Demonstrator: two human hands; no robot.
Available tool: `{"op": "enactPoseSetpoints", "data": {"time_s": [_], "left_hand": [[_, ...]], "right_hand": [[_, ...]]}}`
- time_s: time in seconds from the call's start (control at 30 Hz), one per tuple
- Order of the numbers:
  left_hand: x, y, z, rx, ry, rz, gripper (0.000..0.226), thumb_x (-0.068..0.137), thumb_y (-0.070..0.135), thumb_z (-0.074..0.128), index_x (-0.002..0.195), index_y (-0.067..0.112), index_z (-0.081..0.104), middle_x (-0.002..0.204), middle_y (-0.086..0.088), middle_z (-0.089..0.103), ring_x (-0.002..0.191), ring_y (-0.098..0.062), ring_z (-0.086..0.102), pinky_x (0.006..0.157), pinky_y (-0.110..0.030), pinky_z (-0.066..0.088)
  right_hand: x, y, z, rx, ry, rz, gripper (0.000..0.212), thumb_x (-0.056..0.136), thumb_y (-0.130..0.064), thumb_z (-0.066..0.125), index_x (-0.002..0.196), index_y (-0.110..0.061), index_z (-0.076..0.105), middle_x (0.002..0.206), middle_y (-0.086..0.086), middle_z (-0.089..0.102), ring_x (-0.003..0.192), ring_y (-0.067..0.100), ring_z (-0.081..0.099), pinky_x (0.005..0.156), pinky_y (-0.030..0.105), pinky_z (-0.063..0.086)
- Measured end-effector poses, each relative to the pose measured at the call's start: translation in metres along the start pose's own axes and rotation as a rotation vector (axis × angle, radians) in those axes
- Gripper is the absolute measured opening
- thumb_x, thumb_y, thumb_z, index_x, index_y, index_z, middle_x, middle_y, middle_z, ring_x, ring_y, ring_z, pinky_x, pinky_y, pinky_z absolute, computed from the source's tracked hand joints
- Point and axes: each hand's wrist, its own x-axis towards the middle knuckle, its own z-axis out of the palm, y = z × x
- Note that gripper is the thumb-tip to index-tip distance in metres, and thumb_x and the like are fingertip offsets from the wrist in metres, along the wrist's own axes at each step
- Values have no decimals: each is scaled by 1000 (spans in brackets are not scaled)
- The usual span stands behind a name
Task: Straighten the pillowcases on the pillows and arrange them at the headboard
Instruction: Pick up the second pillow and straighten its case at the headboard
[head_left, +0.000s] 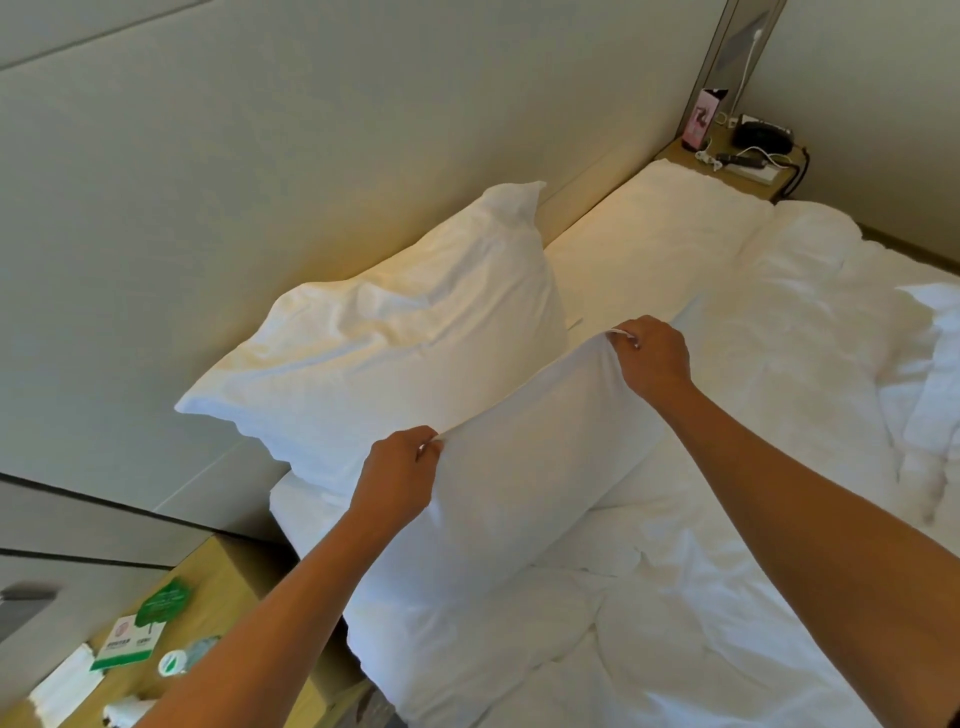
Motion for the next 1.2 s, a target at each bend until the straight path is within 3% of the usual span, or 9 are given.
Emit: {"op": "enactPoseSetpoints", "data": {"time_s": [0.2,0.4,0.57,0.67,0.77,0.83,0.9,1.03,1.2], "left_hand": [[26,-25,4,65,24,-43,28,108,22,44,92,16,67,81,-4,66,75,-26,66,69,-31,49],[53,-43,-9,60,100,-56,30,107,27,45,92,19,69,76,1,67,69,-20,66,72,-34,57],[67,-54,2,87,79,-105,31,108,23,44,97,11,70,83,-8,69,73,-26,66,74,-38,57],[76,-63,5,98,122,-124,31,108,21,41,95,8,66,80,-7,66,71,-27,63,67,-35,53],[79,-66,6,60,131,-82,20,106,23,46,106,14,64,86,-4,65,79,-29,66,63,-30,48],[74,-68,12,117,82,-30,31,105,29,51,132,15,58,120,-10,66,115,-32,63,87,-37,53],[66,-68,22,217,72,15,53,104,34,52,153,17,42,159,-9,41,148,-29,36,114,-45,42],[49,-66,39,334,133,290,55,102,31,55,154,19,41,168,-8,26,156,-27,22,118,-41,36],[59,-88,62,552,-173,310,56,105,42,45,158,28,32,172,-7,10,160,-27,5,128,-46,19]], "right_hand": [[21,-12,31,-42,-110,-37,33,107,-30,56,123,-9,76,124,14,72,115,35,66,95,37,50],[49,-28,53,-2,-50,-46,33,106,-33,57,123,-11,76,123,10,73,111,31,68,94,34,50],[43,-21,73,-23,-144,-110,29,106,-31,57,125,-16,73,134,9,65,124,31,63,101,40,51],[12,-9,94,-19,-124,-103,49,103,-32,62,149,-21,52,162,8,37,138,30,52,104,44,52],[-36,6,123,-14,-160,22,71,101,-37,63,162,-23,30,169,9,22,144,34,46,104,46,50],[-68,15,144,93,-243,167,78,99,-39,67,164,-19,27,168,13,25,146,35,44,111,45,45],[-95,17,165,263,-323,345,85,95,-42,72,164,-19,27,164,16,33,147,34,41,117,43,39],[-125,3,201,469,-420,559,101,88,-55,75,167,-35,14,162,12,39,146,35,42,115,46,42],[-121,-21,223,561,-383,664,110,86,-58,76,164,-47,-1,160,14,39,139,40,49,105,57,53]]}}
